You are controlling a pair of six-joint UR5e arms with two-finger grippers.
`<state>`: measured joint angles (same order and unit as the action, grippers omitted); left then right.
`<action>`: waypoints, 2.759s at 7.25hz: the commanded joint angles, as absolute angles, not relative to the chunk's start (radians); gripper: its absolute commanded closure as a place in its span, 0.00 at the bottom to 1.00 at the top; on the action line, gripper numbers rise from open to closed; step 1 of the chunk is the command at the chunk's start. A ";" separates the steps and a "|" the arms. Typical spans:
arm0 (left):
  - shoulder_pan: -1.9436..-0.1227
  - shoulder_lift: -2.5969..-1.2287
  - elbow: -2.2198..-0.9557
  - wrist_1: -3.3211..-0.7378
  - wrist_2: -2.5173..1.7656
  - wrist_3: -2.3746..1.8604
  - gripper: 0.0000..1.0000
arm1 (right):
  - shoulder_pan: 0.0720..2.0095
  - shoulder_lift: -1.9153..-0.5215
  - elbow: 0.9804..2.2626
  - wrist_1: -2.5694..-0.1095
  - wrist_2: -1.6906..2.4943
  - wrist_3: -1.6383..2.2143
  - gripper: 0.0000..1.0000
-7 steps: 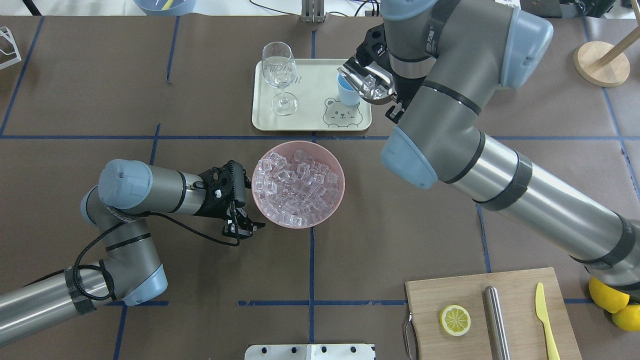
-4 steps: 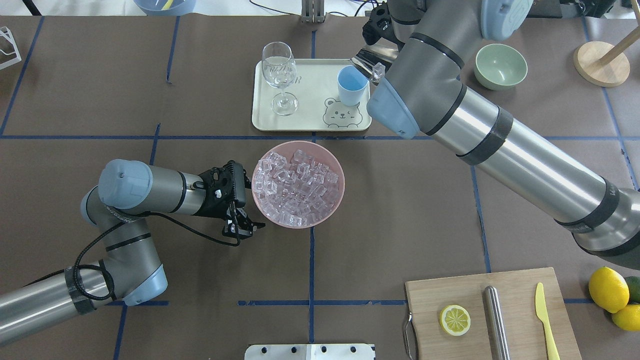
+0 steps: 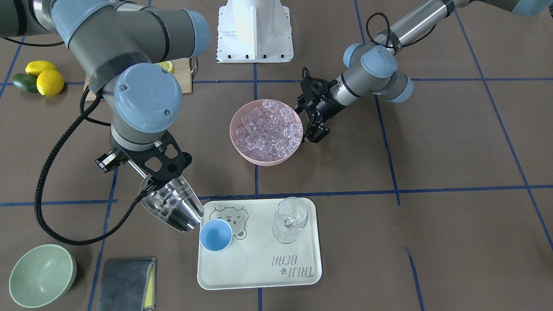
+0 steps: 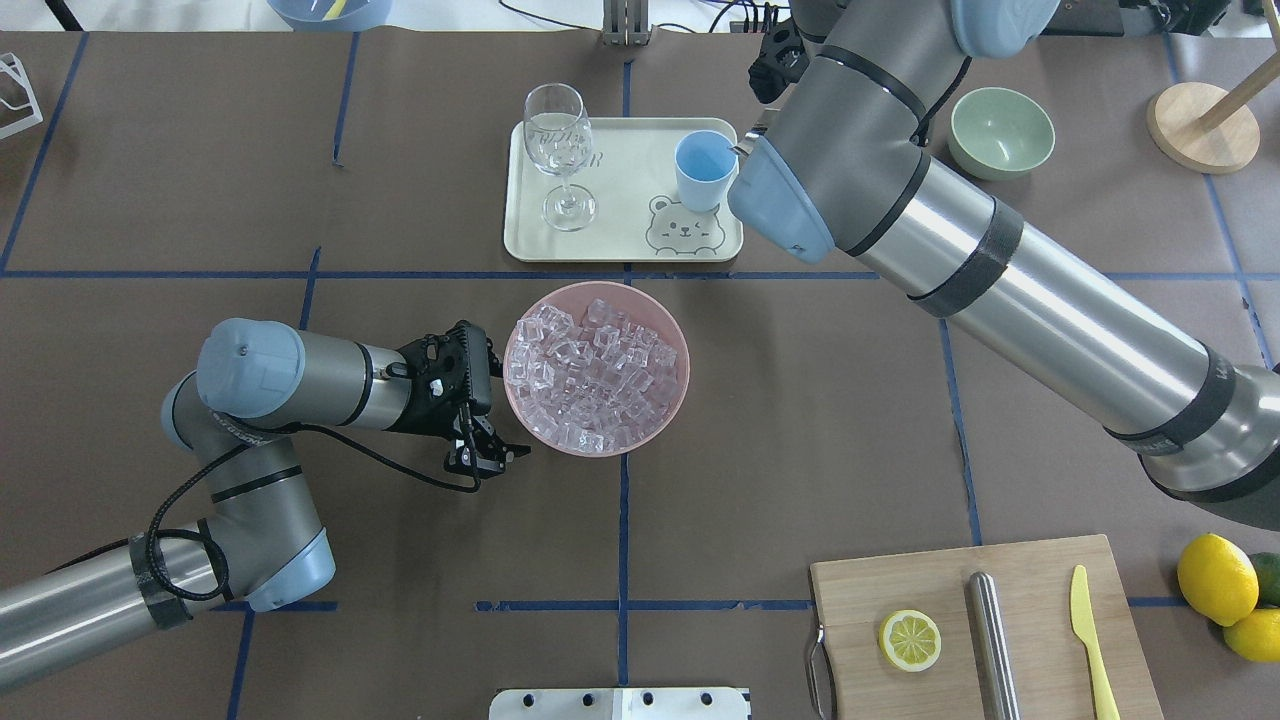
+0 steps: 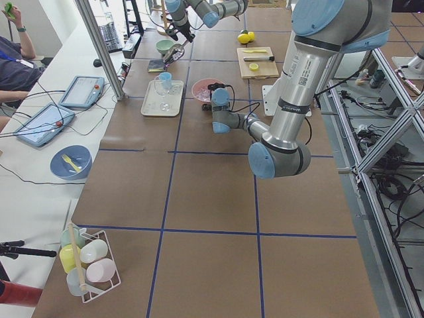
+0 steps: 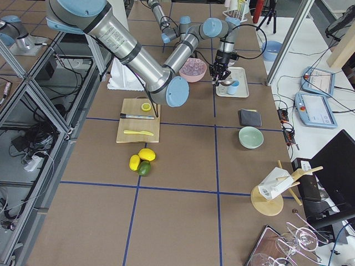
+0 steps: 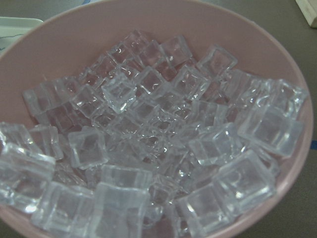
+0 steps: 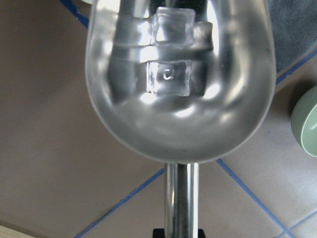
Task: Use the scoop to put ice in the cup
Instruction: 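Tilt the scoop with the right gripper to pour ice into the cup, then lift the empty scoop away from the cup and carry it back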
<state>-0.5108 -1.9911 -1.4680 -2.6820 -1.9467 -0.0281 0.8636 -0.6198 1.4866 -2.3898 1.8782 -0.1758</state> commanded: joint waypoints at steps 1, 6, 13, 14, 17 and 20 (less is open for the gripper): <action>-0.511 -1.991 -1.468 -2.681 -1.947 -0.028 0.00 | 0.864 -0.592 1.465 -2.433 1.862 -0.210 1.00; -0.512 -1.991 -1.468 -2.681 -1.947 -0.028 0.00 | 0.865 -0.520 1.371 -2.433 1.867 -0.225 1.00; -0.515 -1.990 -1.468 -2.681 -1.947 -0.028 0.00 | 0.876 -0.520 1.384 -2.421 1.899 -0.219 1.00; -0.515 -1.990 -1.468 -2.681 -1.947 -0.028 0.00 | 0.914 -0.520 1.385 -2.416 1.970 -0.206 1.00; -0.517 -1.990 -1.468 -2.681 -1.947 -0.029 0.00 | 1.026 -0.538 1.428 -2.407 2.129 -0.085 1.00; -0.517 -1.988 -1.468 -2.681 -1.947 -0.029 0.00 | 1.034 -0.832 1.823 -2.404 2.137 0.232 1.00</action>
